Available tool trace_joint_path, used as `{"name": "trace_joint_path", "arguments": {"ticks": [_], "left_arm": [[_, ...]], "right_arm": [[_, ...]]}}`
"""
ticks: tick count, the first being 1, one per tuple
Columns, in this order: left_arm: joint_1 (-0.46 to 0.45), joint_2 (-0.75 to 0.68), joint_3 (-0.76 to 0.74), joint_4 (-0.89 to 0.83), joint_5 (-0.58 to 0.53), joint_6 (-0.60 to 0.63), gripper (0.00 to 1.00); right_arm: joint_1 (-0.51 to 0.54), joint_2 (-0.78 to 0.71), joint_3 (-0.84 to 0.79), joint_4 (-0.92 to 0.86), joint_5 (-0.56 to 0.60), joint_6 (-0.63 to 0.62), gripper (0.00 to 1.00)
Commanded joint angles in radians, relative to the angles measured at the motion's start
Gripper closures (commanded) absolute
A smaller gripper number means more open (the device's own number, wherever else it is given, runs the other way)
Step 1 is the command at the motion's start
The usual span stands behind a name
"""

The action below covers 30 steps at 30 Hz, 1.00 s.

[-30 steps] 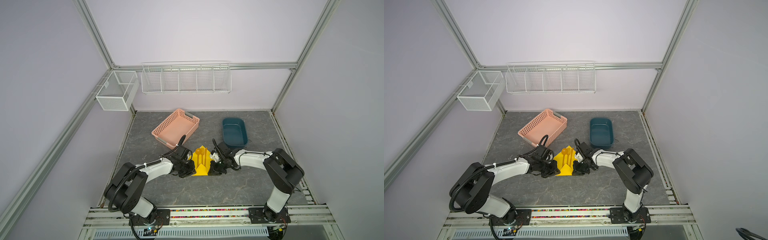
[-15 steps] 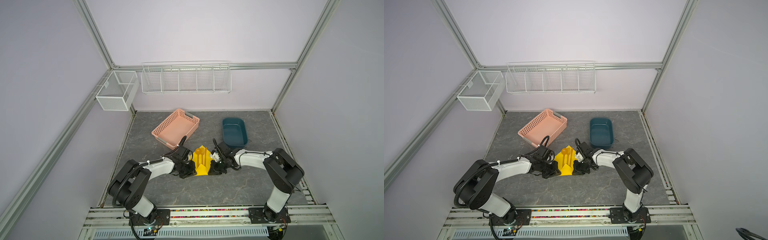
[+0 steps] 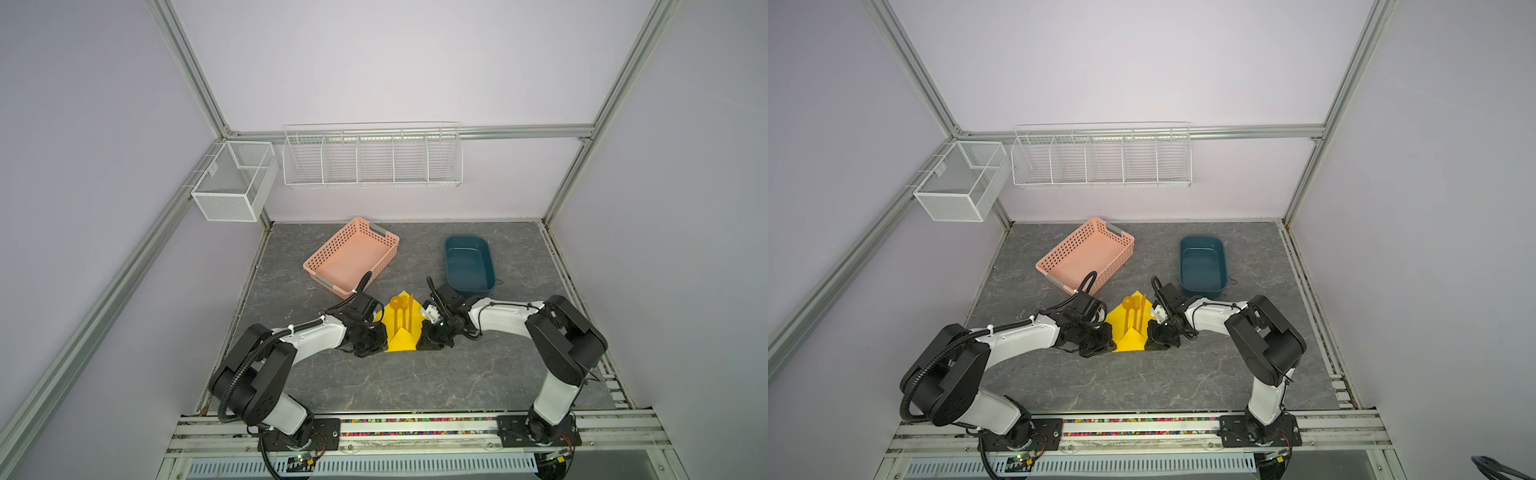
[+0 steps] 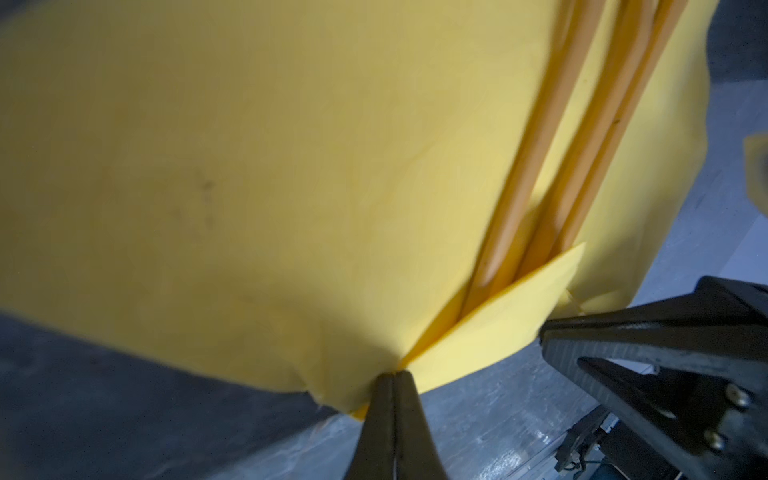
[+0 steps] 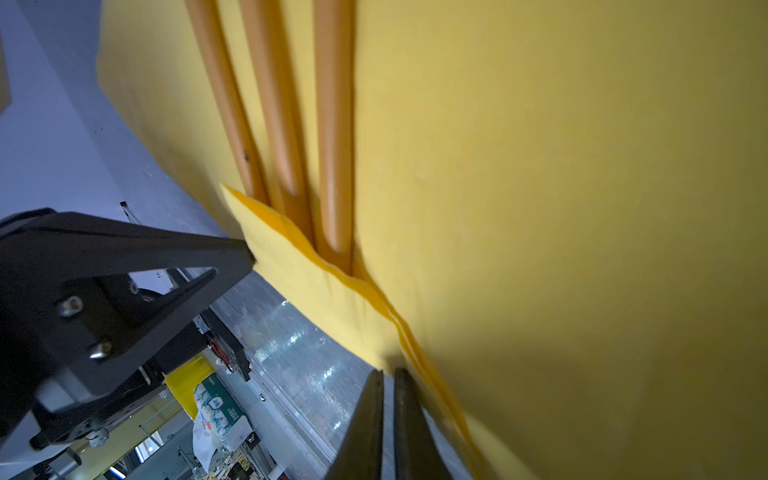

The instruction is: Place the utensils on the paper napkin and roll it up

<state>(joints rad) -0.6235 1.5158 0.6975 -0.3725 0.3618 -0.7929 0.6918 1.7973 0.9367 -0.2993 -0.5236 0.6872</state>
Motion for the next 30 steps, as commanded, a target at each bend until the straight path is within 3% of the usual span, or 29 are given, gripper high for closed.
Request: {"name": "trace_joint_path", "arguments": {"ticks": [1,11,21,30], "left_arm": [[0.016,-0.027,-0.015,-0.087,-0.065,0.029,1.0],[-0.001,-0.104,0.105,-0.108,-0.046,0.083,1.0],[-0.09,0.041,0.191,0.054,0.05,0.006,1.0],[-0.107,0.109,0.192,0.105,0.074,0.006,1.0]], "right_arm": [[-0.008,0.042,-0.033,-0.039,0.059,-0.006,0.88],[-0.015,-0.011,-0.052,-0.074,0.071,-0.017,0.88],[-0.023,-0.066,-0.052,-0.121,0.078,-0.037,0.87],[-0.031,-0.126,-0.013,-0.135,0.059,-0.041,0.77]]}}
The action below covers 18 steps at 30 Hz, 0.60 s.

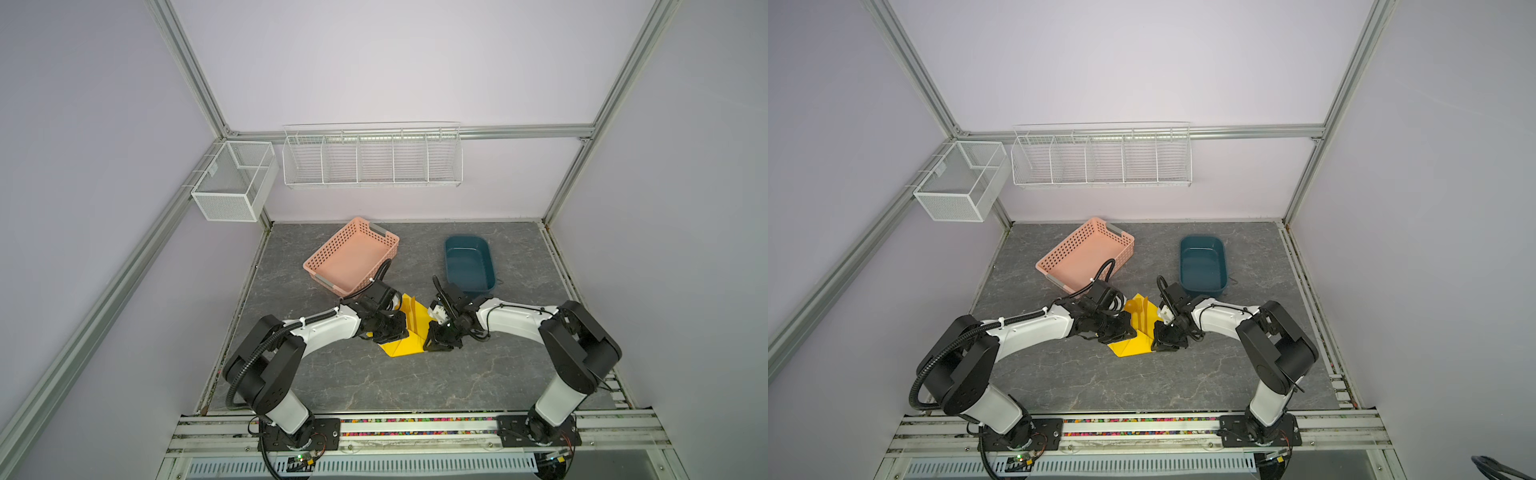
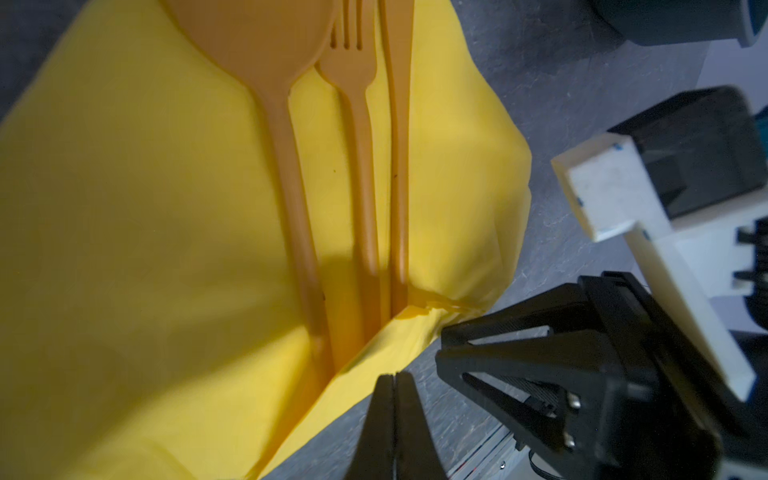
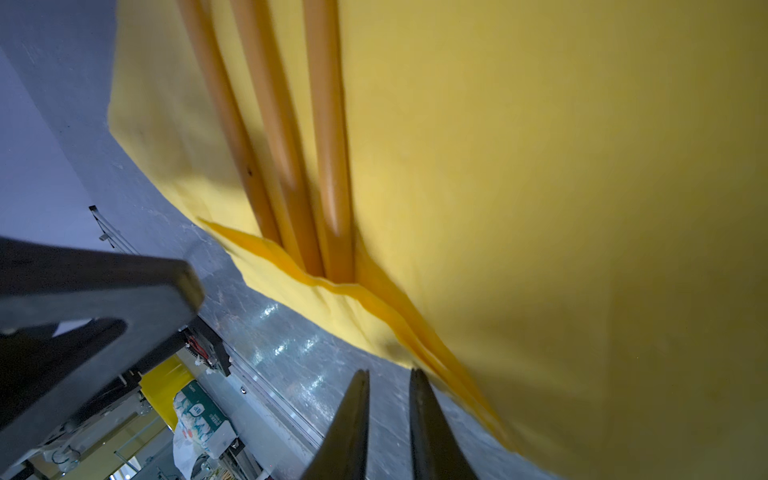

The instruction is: Place the utensils on the paper napkin and roll it up

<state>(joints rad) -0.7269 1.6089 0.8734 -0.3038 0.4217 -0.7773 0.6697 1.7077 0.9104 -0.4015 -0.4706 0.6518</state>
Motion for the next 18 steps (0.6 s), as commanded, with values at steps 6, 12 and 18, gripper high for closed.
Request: {"name": "trace_joint_path", "arguments": {"ticks": [6,12,18], "left_arm": [[-0.003,0.069,0.01,0.092,0.028,-0.03,1.0],[-0.003,0.103,0.013,0.118,0.028,-0.04,1.0],[-0.003,0.123,0.015,0.099,0.014,-0.039,1.0]], "right_arm": [[-0.04,-0.108,0.007,-0.063,0.032,0.003,0.73],[-0.135,-0.179,-0.077,-0.064,0.041,0.016,0.63],[-0.188,-0.172,-0.148,0.029,-0.058,0.05,0.45]]}}
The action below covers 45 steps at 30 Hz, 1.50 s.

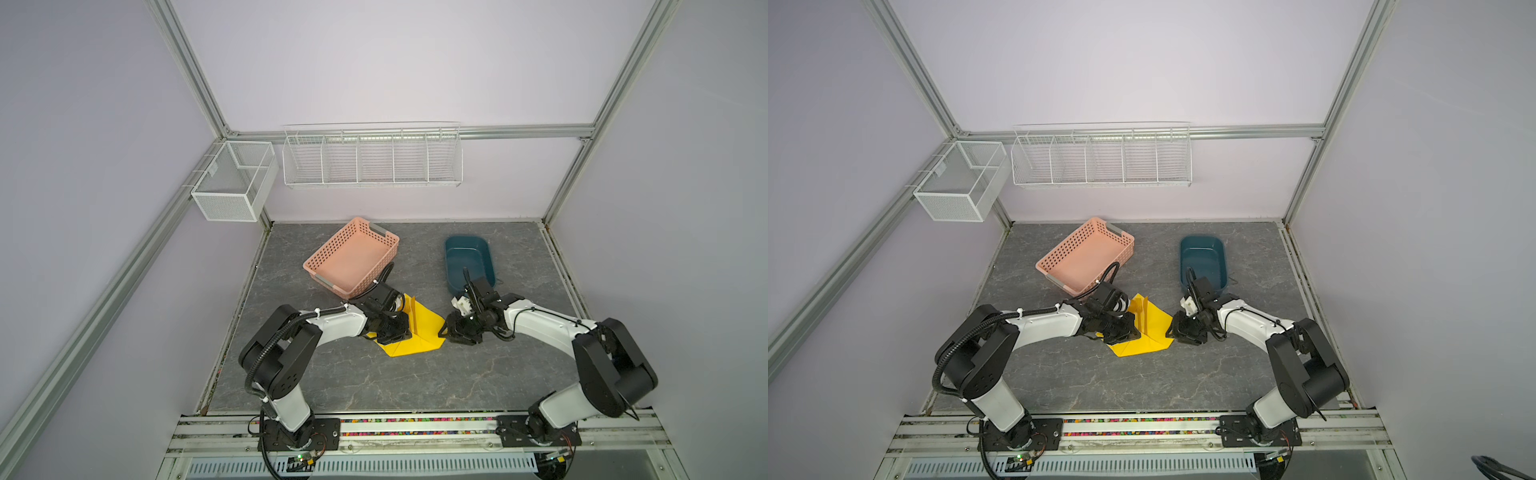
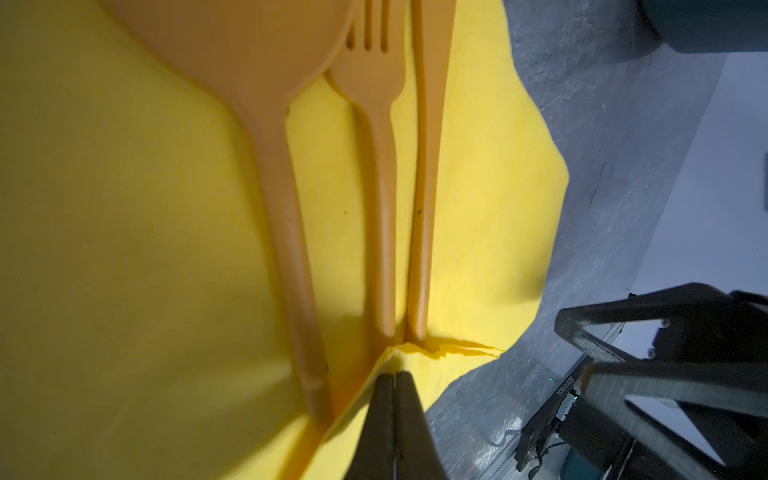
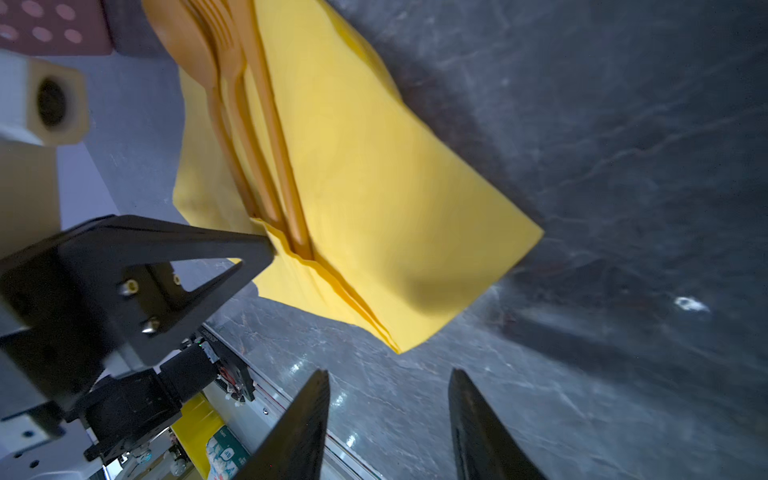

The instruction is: Place the utensils on the paper napkin and roll it up

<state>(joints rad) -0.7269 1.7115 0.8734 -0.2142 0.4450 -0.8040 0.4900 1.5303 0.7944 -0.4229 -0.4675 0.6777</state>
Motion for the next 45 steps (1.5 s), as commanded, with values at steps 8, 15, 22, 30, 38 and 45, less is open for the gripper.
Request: {"name": "trace_joint_path", "arguments": {"ticks": [8,15,22,30,38,45], "left_arm": [[-0.003,0.016,0.009,0.005,-0.01,-0.012,1.0],[-0.003,0.013,0.017,-0.019,-0.016,-0.004,1.0],[-0.003,0.015,0.02,-0.025,-0.017,-0.003,1.0],[-0.003,0.019,0.016,-0.024,-0.019,-0.003,1.0],[-0.003,0.023,0.017,-0.023,-0.02,-0.002,1.0],[-0.003,0.031,0.017,-0.02,-0.019,-0.002,1.0]], "right_arm": [[-0.014,0.087,-0.109,0.293,-0.18,0.132,0.39],[-0.059,0.111,-0.121,0.415,-0.178,0.153,0.4],[-0.114,0.124,-0.118,0.551,-0.257,0.187,0.43],[-0.137,0.112,-0.096,0.549,-0.289,0.175,0.47],[-0.139,0.061,-0.075,0.372,-0.233,0.09,0.54],[-0.118,0.028,-0.038,0.236,-0.153,0.025,0.66]]}}
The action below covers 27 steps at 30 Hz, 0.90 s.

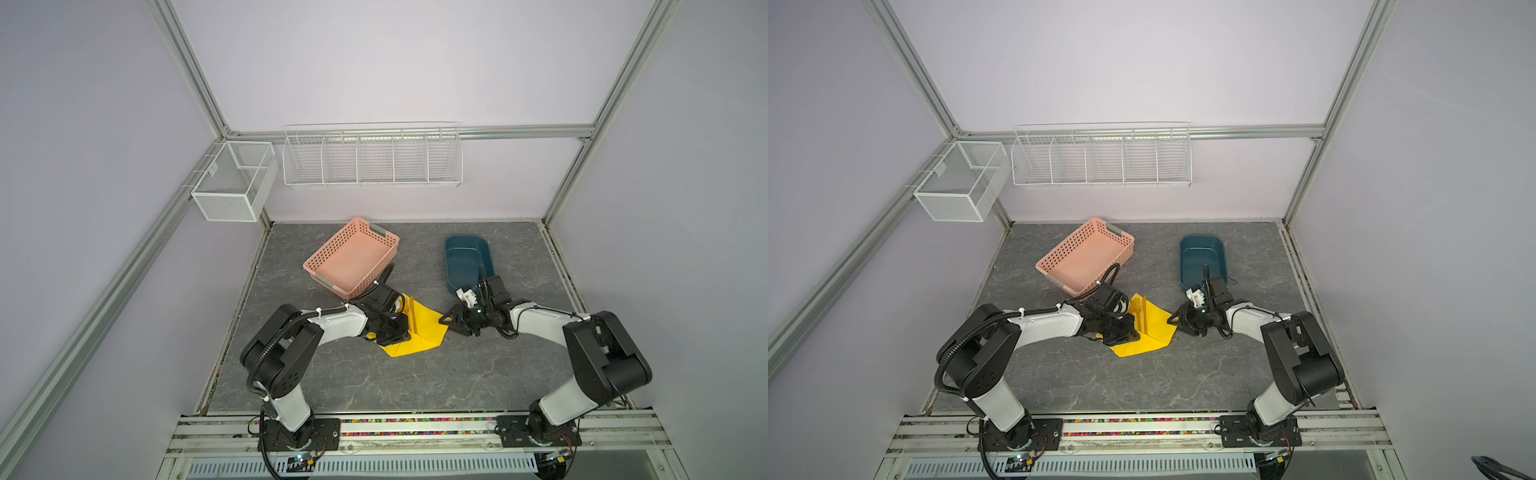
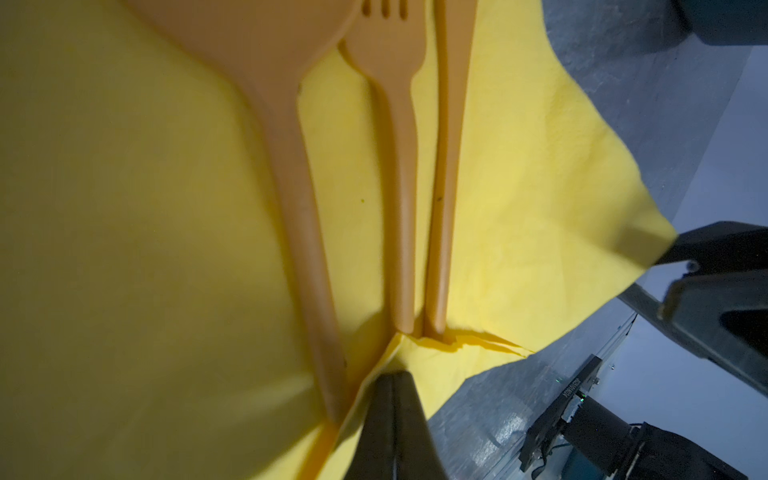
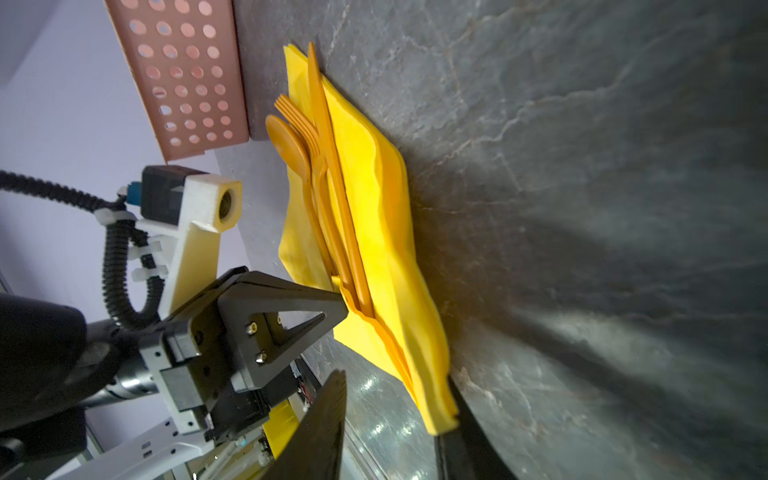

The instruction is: Place the utensils on the paper napkin and roll it up

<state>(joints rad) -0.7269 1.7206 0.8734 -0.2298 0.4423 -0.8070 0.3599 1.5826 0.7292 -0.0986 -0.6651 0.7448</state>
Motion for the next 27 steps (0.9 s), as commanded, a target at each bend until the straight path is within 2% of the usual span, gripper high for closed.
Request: {"name": "trace_joint_path", "arguments": {"ticks": [1,11,27], "left_arm": [[-0.003,0.021,0.016,-0.003,-0.015,0.0,1.0],[-0.003,0.022,0.019,-0.005,-0.013,0.002,1.0],[-0.003,0.027,0.009,-0.003,-0.012,0.002,1.0]], "right_arm": [[0.017,-0.025,0.033,-0.091,0.049,-0.044,0.68],[0.142,-0.033,0.143,-0.222,0.173,-0.085,0.84],[0.256,-0.056,0.211,-0.252,0.254,0.027,0.86]]}}
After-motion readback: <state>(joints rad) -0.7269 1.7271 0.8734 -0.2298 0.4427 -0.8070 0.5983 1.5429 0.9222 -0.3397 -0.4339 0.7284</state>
